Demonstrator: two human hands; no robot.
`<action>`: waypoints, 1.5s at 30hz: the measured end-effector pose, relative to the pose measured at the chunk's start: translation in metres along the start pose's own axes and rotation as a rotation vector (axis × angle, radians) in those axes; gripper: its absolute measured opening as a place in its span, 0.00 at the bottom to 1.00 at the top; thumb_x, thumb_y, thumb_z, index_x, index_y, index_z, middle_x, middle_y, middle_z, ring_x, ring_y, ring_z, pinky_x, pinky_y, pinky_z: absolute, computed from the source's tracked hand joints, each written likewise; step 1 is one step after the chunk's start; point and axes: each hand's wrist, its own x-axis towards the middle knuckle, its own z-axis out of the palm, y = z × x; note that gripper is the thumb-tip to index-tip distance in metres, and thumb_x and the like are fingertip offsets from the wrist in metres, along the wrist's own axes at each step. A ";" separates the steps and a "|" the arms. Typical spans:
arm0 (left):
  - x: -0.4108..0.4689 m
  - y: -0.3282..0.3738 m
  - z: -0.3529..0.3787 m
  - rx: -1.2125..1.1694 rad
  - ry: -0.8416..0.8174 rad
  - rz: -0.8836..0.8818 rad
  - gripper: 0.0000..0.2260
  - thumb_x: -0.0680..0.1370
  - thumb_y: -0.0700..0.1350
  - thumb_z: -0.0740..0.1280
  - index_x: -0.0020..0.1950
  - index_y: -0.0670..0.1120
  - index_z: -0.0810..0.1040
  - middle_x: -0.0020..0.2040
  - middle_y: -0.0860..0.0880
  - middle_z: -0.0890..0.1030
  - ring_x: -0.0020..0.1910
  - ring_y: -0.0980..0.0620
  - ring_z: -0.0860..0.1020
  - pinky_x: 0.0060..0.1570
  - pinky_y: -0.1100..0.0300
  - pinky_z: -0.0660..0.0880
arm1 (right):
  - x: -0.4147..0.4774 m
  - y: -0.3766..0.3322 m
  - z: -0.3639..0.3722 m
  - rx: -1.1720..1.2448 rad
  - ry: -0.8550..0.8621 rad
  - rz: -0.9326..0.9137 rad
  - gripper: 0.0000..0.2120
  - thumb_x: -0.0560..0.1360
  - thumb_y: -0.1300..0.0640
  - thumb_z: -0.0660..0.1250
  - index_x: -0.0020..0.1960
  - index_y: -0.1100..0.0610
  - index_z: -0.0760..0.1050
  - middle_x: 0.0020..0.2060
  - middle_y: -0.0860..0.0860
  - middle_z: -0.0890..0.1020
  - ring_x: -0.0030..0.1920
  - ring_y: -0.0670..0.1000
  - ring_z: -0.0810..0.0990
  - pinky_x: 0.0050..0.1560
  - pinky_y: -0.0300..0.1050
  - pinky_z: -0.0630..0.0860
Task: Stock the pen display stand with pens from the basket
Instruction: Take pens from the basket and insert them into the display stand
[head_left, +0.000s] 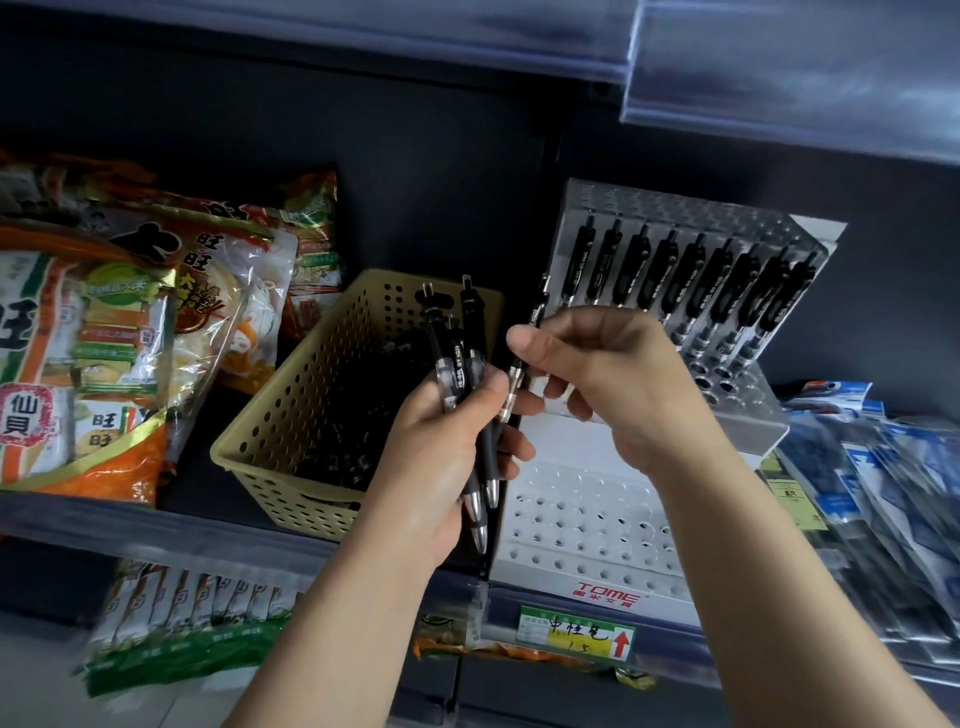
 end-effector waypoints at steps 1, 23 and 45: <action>-0.001 0.001 -0.001 0.013 -0.004 -0.003 0.08 0.78 0.45 0.65 0.52 0.41 0.76 0.40 0.44 0.84 0.28 0.49 0.76 0.27 0.59 0.71 | -0.001 0.000 -0.002 0.019 0.016 0.008 0.16 0.63 0.49 0.75 0.36 0.61 0.77 0.27 0.50 0.77 0.26 0.46 0.73 0.22 0.37 0.65; -0.004 -0.001 0.012 0.039 0.029 0.003 0.07 0.79 0.45 0.64 0.47 0.42 0.74 0.34 0.48 0.77 0.24 0.53 0.68 0.20 0.65 0.60 | -0.002 -0.005 -0.012 0.256 0.096 -0.001 0.03 0.71 0.63 0.72 0.41 0.61 0.78 0.35 0.56 0.82 0.32 0.50 0.81 0.31 0.40 0.76; -0.004 0.001 0.006 0.014 0.044 -0.041 0.07 0.78 0.47 0.65 0.49 0.43 0.76 0.35 0.48 0.81 0.24 0.53 0.70 0.21 0.65 0.60 | 0.014 0.004 -0.016 -0.094 0.604 -0.394 0.08 0.71 0.55 0.73 0.36 0.50 0.75 0.32 0.50 0.81 0.34 0.52 0.80 0.37 0.52 0.79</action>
